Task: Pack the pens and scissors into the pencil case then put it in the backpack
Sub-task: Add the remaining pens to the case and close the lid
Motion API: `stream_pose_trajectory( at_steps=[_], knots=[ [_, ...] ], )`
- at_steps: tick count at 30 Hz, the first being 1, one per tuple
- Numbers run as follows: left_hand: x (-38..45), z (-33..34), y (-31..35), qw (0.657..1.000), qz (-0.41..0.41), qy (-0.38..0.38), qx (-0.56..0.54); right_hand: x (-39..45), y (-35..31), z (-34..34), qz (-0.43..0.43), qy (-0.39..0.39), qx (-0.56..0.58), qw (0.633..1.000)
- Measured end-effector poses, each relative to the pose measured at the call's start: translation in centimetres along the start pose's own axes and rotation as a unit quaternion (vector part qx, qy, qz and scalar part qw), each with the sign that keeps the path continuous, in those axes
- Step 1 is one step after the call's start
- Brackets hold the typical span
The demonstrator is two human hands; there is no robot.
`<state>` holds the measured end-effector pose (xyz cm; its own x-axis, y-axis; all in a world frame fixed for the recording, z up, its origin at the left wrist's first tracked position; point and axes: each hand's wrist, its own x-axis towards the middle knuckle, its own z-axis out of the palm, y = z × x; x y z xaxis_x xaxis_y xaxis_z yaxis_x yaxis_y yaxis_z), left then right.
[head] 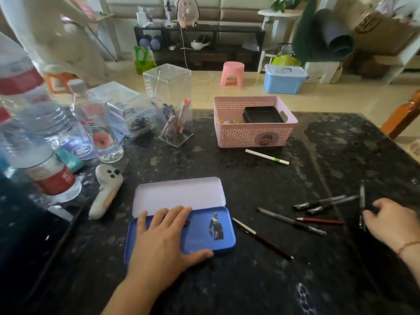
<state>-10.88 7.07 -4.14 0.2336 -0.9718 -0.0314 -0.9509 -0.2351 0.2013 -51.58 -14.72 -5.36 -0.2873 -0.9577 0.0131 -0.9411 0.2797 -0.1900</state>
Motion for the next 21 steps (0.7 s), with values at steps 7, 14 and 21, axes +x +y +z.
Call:
stream_pose_trajectory(
  at_steps=[7,14,21],
  knots=[
    [-0.3,-0.9,0.4,1.000,0.002,-0.024,0.006,-0.3,-1.4,1.3,-0.032,0.020,0.028,0.999],
    [-1.3,-2.6,-3.1,0.979,-0.019,0.109,-0.170,-6.9,-7.4,-3.0,-0.201,0.092,0.132,0.966],
    [-1.9,-2.8,-5.4,0.942,0.017,0.202,-0.269,-22.6,-22.1,0.8,-0.590,-0.084,0.119,0.794]
  ],
)
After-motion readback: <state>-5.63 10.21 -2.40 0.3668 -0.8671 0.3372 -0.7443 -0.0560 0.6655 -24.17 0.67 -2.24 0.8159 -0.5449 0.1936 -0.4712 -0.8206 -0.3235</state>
